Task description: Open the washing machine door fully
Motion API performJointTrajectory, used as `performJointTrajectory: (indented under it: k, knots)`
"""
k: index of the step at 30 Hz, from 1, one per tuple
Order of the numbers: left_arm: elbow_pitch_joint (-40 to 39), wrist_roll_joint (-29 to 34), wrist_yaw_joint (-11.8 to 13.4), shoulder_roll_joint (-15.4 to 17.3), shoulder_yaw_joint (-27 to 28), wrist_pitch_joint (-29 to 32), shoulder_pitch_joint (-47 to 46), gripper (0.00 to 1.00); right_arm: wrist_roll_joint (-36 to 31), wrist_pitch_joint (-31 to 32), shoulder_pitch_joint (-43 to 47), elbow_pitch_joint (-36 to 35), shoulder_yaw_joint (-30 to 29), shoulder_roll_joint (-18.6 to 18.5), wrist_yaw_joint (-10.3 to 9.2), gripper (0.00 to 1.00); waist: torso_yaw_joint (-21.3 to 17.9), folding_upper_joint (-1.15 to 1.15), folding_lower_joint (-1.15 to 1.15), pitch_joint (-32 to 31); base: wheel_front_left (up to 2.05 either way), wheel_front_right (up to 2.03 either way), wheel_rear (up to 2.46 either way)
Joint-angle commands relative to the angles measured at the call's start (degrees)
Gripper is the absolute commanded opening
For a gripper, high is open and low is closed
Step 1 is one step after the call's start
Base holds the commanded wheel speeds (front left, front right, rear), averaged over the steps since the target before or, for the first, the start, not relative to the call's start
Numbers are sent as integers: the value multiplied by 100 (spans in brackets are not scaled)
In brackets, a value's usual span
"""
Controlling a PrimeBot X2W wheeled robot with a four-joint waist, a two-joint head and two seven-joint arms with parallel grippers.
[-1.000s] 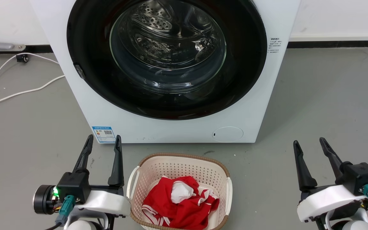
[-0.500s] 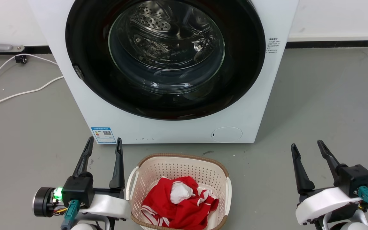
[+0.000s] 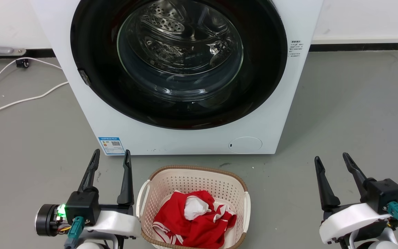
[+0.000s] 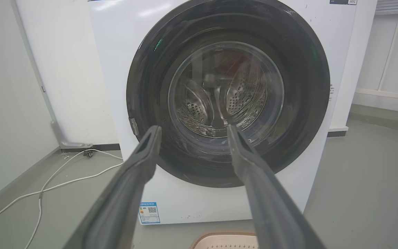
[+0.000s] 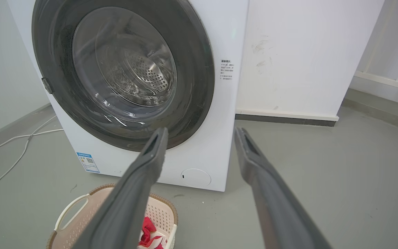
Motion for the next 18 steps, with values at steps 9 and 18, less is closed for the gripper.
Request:
performJointTrajectory:
  k: [9,18]
  knots:
    - [17,47,-35,-37,68,-27,102,100,237,-51,-61,29,25,-15,-3,0,0,0,0,11,0,0,0]
    - [-9,67,-43,-55,90,-27,58,100,2303,-559,-321,143,-225,-15,-3,0,9,0,0,34,0,0,0]
